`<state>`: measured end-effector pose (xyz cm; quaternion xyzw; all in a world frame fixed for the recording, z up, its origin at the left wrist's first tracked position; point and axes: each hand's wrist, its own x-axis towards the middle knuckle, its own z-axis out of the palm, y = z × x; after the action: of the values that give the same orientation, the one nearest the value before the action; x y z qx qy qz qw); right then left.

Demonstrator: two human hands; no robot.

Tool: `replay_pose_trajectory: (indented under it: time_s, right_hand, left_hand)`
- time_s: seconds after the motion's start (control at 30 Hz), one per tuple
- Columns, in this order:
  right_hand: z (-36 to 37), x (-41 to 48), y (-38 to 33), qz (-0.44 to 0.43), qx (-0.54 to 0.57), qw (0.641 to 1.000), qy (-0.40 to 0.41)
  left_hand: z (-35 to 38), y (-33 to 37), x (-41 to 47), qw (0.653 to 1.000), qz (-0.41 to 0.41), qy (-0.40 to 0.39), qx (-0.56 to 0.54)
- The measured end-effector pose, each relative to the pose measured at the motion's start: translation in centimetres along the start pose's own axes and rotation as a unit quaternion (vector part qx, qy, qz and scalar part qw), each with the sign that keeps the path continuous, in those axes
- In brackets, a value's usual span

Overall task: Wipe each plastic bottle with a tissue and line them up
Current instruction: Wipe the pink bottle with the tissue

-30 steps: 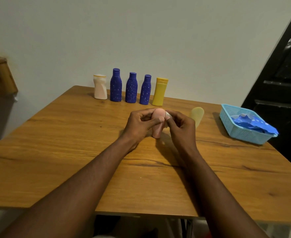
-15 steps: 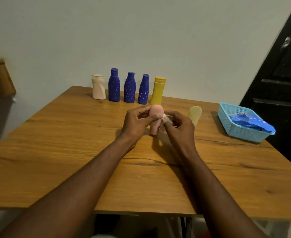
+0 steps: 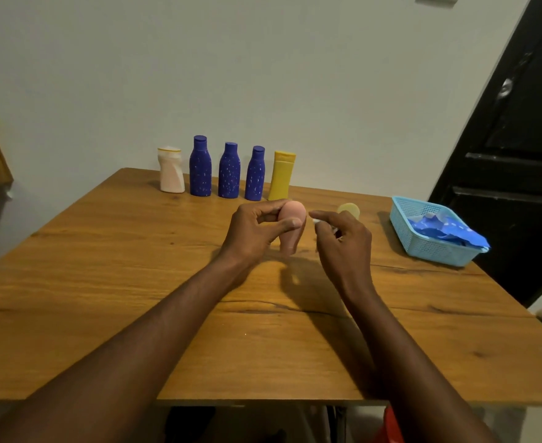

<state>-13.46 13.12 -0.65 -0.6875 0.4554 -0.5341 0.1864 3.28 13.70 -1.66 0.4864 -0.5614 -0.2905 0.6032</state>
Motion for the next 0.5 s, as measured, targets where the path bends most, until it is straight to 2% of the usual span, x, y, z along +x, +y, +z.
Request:
replay_pose_trajectory:
  time_s: [0.5]
  right_hand:
    - [-3.5,1.7,1.4,0.073,-0.077,0.983,-0.15]
  left_hand:
    - [3.8,0.4,2.7,0.998,0.008,0.003,0.058]
